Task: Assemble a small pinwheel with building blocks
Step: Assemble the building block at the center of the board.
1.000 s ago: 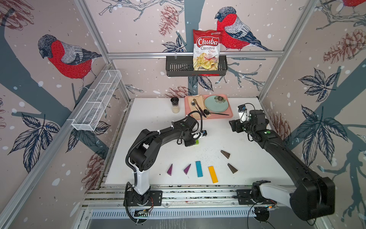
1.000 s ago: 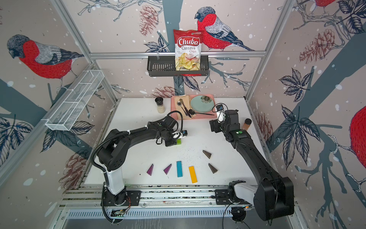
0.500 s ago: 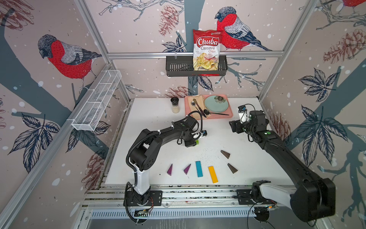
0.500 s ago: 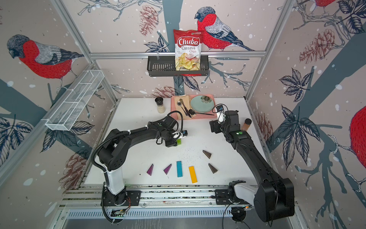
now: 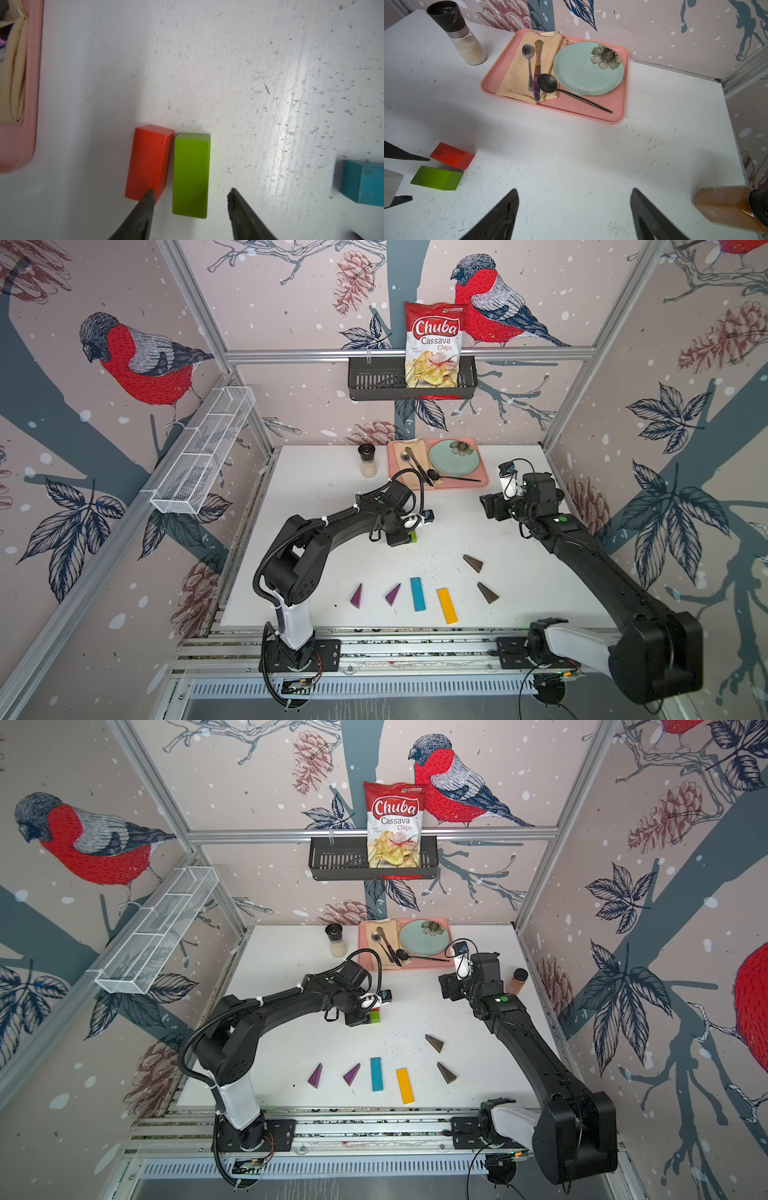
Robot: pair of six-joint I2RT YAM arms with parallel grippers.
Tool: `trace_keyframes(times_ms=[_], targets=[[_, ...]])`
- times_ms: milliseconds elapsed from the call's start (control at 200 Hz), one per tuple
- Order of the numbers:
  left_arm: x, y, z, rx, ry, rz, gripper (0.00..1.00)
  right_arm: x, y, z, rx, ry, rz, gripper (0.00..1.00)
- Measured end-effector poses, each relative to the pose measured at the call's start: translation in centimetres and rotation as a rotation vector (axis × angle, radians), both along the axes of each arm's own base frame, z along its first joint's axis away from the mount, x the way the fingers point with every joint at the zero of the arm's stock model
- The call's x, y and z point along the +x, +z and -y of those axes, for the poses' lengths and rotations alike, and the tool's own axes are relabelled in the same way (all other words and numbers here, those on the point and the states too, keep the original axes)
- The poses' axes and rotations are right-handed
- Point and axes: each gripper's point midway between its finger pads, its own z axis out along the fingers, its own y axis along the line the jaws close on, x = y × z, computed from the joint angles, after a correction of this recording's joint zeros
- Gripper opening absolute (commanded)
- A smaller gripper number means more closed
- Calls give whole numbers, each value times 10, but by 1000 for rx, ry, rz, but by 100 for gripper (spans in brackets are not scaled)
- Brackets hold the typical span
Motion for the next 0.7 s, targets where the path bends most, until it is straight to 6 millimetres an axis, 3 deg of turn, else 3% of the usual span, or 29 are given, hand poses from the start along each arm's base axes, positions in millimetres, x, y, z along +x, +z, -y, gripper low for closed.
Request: trace_keyframes(times_ms=[55, 220, 310, 700], targets=[[-2, 4, -2, -6, -2, 13, 87, -1, -1, 0, 1, 1, -3, 84], [-3, 0, -9, 26, -11, 42, 90, -1, -2, -1, 5, 7, -5, 84], [1, -2, -11, 42, -12, 68, 96, -1, -2, -2, 7, 7, -4, 84], [29, -12, 1, 56, -13, 132, 96, -1, -3, -2, 9, 8, -6, 85]])
